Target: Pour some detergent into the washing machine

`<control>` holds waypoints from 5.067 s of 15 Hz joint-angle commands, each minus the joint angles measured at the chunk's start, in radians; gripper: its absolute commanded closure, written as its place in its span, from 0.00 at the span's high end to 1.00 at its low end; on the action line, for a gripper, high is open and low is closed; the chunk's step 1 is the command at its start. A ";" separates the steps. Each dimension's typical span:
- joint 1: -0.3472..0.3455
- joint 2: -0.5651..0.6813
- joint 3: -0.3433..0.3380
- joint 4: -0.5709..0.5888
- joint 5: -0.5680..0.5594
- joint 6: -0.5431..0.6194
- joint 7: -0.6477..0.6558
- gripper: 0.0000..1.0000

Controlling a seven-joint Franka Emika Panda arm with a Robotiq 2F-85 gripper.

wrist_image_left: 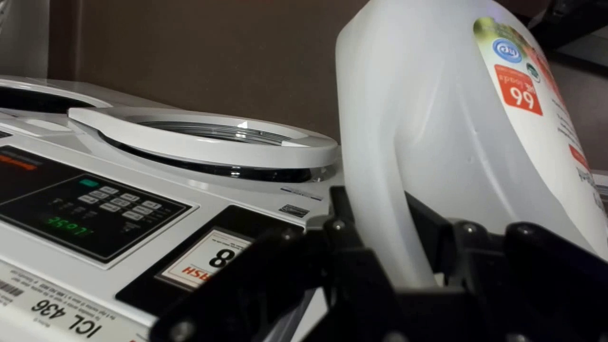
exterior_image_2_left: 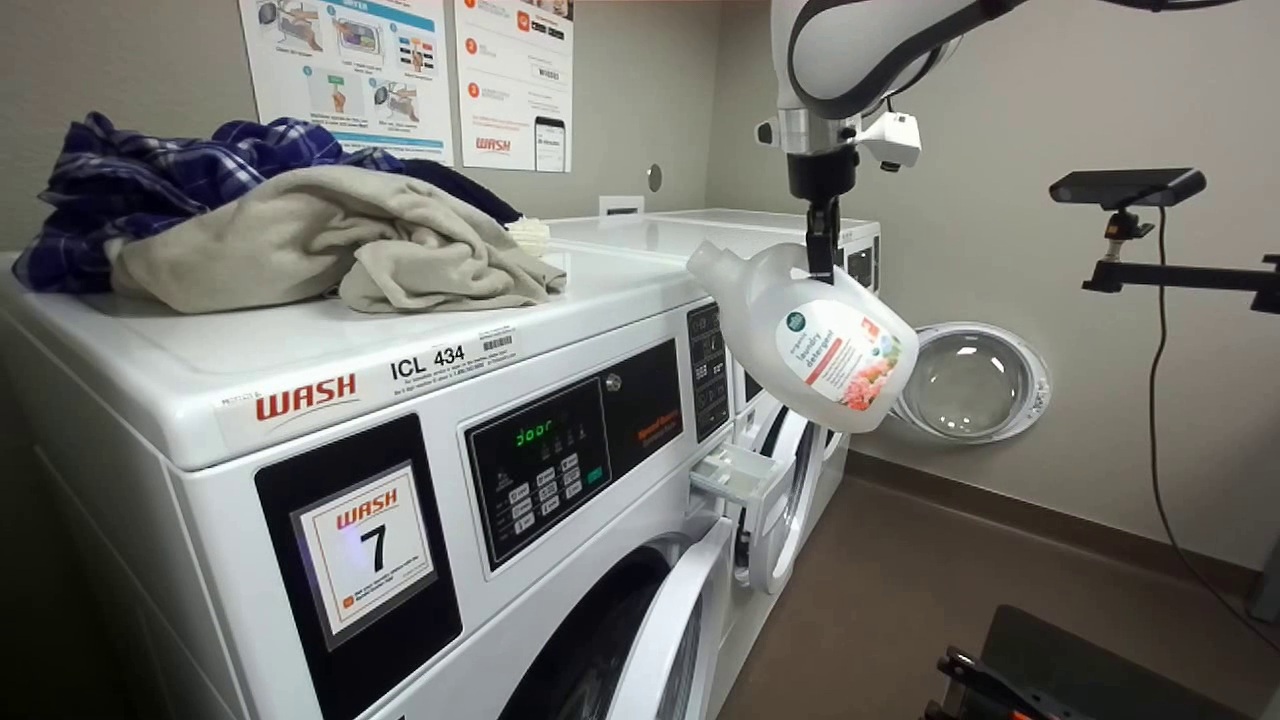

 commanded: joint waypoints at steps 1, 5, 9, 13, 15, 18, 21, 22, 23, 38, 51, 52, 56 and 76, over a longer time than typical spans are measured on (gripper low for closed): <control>-0.012 0.016 0.005 0.044 -0.053 -0.052 -0.032 0.07; -0.014 0.023 0.009 0.046 -0.096 -0.082 -0.058 0.07; -0.012 0.018 0.013 0.038 -0.166 -0.133 -0.119 0.07; -0.014 0.022 0.012 0.031 -0.265 -0.174 -0.178 0.07; -0.017 0.035 0.011 0.033 -0.331 -0.186 -0.194 0.07; -0.016 0.065 0.012 0.040 -0.440 -0.195 -0.214 0.07; -0.010 0.097 0.019 0.039 -0.552 -0.186 -0.240 0.07; -0.007 0.107 0.022 0.037 -0.585 -0.182 -0.247 0.07; -0.004 0.117 0.027 0.035 -0.620 -0.178 -0.252 0.07; 0.044 0.224 0.101 0.029 -1.040 -0.128 -0.327 0.07; 0.038 0.202 0.097 -0.032 -1.150 -0.094 -0.315 0.07; 0.038 0.199 0.097 -0.043 -1.151 -0.089 -0.314 0.07; 0.034 0.195 0.094 -0.080 -1.162 -0.079 -0.307 0.07; 0.020 0.245 0.083 -0.126 -1.245 -0.021 -0.089 0.07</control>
